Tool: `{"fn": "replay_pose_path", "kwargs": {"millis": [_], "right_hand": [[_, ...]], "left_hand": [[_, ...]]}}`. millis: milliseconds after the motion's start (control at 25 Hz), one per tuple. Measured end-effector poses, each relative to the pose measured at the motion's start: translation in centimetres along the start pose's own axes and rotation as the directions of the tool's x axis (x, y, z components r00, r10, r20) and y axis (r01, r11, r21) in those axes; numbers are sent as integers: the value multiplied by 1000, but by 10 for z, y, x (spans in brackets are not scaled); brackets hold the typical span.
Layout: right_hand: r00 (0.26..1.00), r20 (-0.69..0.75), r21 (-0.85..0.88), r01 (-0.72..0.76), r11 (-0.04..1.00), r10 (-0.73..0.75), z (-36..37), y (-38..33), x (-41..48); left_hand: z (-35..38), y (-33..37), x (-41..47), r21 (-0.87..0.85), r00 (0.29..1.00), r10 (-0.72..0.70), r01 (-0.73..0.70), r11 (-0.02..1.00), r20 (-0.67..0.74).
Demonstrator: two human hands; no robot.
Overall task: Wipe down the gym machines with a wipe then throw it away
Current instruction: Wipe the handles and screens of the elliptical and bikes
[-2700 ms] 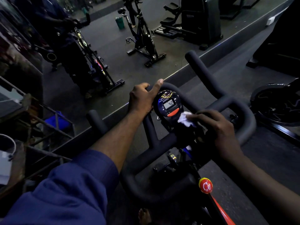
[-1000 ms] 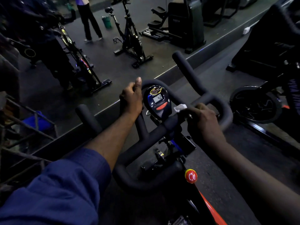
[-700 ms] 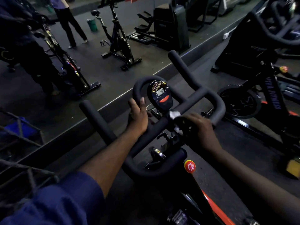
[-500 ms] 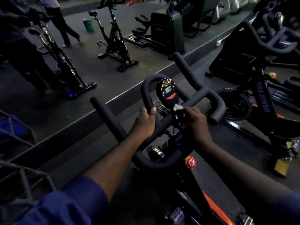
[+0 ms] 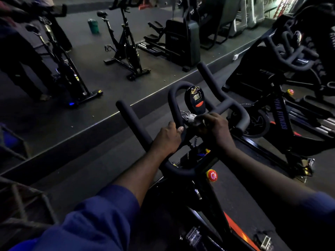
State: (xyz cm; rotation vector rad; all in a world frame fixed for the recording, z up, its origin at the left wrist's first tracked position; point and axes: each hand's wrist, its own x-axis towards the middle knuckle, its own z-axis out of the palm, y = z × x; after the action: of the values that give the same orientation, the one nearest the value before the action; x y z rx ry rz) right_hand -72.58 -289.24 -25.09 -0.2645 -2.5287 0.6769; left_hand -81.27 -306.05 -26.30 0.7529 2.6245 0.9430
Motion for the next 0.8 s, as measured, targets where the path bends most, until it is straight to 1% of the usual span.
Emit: {"fn": "replay_pose_path", "kwargs": {"millis": [40,80,120,200,240,280,320,360,400,440,480,520,560,600,640,720,800], "right_hand": [[999,-20,-19,-41,999,41,5,-3,-2],[998,8,-24,-66,998,66,12,-6,-7],[997,63,2,-49,999,49,18,-10,-13],[987,157,114,20,993,-38,20,-12,-18],[985,157,162,40,986,-66,16,-11,-14],[989,126,188,52,981,-76,11,-7,-8],[993,90,190,54,980,-72,9,-4,-3],[994,79,188,54,981,-70,9,0,-2],[992,98,199,58,978,-79,10,5,-3],[985,134,230,75,970,-108,10,10,-7],[976,165,260,92,961,-139,7,15,-10],[973,184,274,89,958,-143,4,20,-12],[977,174,274,69,959,-120,-4,26,-12],[987,139,271,44,962,-84,-14,35,-10],[993,103,271,26,962,-56,-25,44,-7],[997,77,296,-11,955,-13,-47,60,-6],[995,73,319,-83,944,63,-72,78,-8]], "left_hand": [[0,-1,2,-16,1000,-6,5,1000,-13],[-2,0,4,-34,999,-7,6,999,-31],[-2,0,6,-54,998,-16,13,998,-53],[-2,0,12,-85,993,-52,44,995,-105],[-1,0,13,-98,989,-72,59,993,-129],[1,2,15,-102,985,-88,73,992,-151],[5,4,15,-86,979,-100,85,993,-180],[9,5,15,-72,965,-107,93,993,-239],[13,7,13,-72,941,-99,79,994,-323],[17,8,10,-85,905,-64,31,996,-420],[21,12,6,-77,861,-2,-43,996,-508],[23,16,0,-37,830,74,-113,993,-552],[26,25,-3,-5,822,143,-175,985,-551],[30,37,-3,-15,838,175,-214,977,-517],[34,53,-1,-66,870,166,-221,973,-464],[42,88,8,-248,929,79,-178,952,-362],[55,115,21,-433,960,-4,-122,893,-279]]}}
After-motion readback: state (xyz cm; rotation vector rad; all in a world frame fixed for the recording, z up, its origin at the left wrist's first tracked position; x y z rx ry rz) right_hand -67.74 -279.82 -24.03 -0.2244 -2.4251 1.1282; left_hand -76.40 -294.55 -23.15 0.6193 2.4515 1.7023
